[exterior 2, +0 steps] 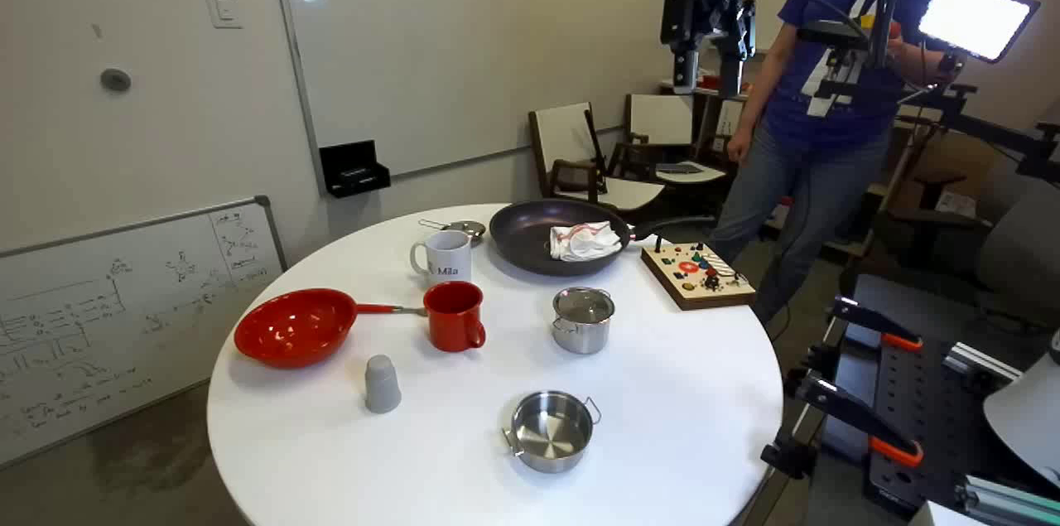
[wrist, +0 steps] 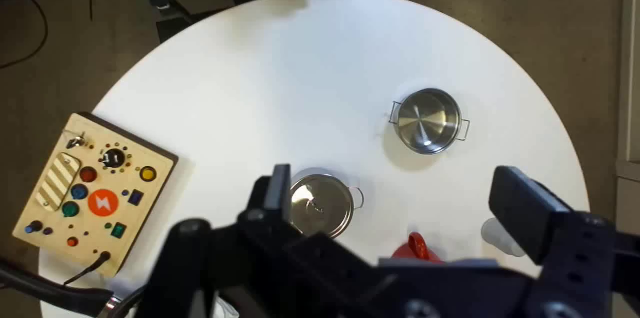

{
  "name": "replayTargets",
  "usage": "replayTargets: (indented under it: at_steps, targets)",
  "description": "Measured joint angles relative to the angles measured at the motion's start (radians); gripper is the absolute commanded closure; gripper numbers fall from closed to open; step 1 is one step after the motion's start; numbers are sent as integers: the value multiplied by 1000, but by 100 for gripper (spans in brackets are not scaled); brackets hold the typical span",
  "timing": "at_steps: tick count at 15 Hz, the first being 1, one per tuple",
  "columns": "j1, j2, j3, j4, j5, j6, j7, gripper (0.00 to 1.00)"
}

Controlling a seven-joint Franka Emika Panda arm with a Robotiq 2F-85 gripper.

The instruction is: Uncover the pot

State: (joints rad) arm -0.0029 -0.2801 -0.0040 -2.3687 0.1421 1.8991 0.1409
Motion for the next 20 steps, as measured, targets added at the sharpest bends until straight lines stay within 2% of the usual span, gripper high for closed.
replayTargets:
  at_steps: [11, 14, 17, 20]
  targets:
    - [0, 4, 3, 0, -14, 6, 0, 0]
    - [-1, 36, 19, 10, -79, 50, 2, 0]
    - [3, 106, 49, 27, -171, 141, 2, 0]
    - [17, 198, 69, 40, -213, 246, -4, 0]
